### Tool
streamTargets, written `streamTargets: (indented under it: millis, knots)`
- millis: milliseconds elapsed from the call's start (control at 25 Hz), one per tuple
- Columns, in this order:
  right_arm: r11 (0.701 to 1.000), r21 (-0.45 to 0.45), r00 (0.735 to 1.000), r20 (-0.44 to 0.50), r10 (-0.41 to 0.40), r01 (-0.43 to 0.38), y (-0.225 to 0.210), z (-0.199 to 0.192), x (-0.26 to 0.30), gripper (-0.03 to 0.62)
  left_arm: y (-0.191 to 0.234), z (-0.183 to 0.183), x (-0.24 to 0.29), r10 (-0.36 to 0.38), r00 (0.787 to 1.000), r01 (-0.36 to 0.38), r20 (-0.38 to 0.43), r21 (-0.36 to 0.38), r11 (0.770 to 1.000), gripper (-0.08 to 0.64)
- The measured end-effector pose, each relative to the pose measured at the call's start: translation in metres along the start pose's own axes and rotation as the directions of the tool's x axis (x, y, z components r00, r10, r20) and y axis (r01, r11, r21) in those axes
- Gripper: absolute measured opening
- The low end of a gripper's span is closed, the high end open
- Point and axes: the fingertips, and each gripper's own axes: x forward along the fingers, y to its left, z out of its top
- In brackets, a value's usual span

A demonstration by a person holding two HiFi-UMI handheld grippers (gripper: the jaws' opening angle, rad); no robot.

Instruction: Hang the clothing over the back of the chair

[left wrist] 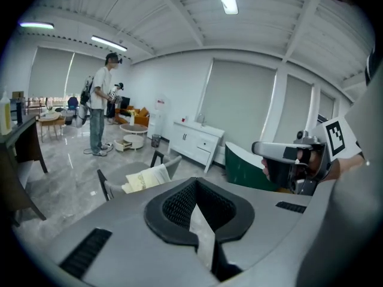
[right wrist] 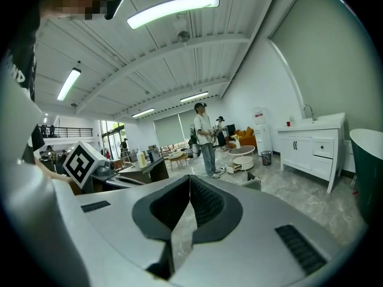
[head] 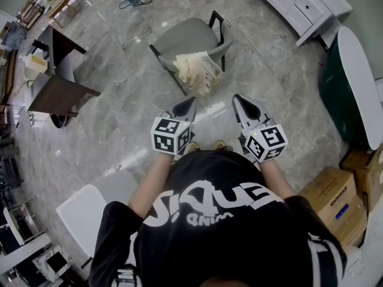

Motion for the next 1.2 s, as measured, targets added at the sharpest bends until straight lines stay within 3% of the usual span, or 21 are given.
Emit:
streamTargets:
  millis: [320, 600, 840, 1200]
  knots:
    - [1.0, -0.022, 1.0, -0.003, 0.021, -0.021, 0.003, 0.002, -0.011, 0.014, -0.003, 0.019, -0.052, 0.014, 0.985, -0.02, 0.172, 0.036, 0.999, 0.015]
    - [0.998, -0.053, 0.999, 0.004, 0.039, -0.039, 0.005, -0.002, -0.011, 0.014, 0.01, 0.015, -0.086, 0.056, 0.958, -0.057, 0.283, -0.006, 0.998, 0.015]
    - [0.995, -0.08, 0.998, 0.021, 0.055, -0.054, 0.011, 0.0, -0.003, 0.014, 0.021, 0.016, -0.092, 0.101, 0.941, -0.091, 0.324, -0.046, 0.995, 0.015]
    - [0.992, -0.111, 0.997, 0.026, 0.067, -0.063, 0.014, 0.006, 0.006, 0.014, 0.033, 0.019, -0.086, 0.122, 0.938, -0.098, 0.326, -0.09, 0.991, 0.015]
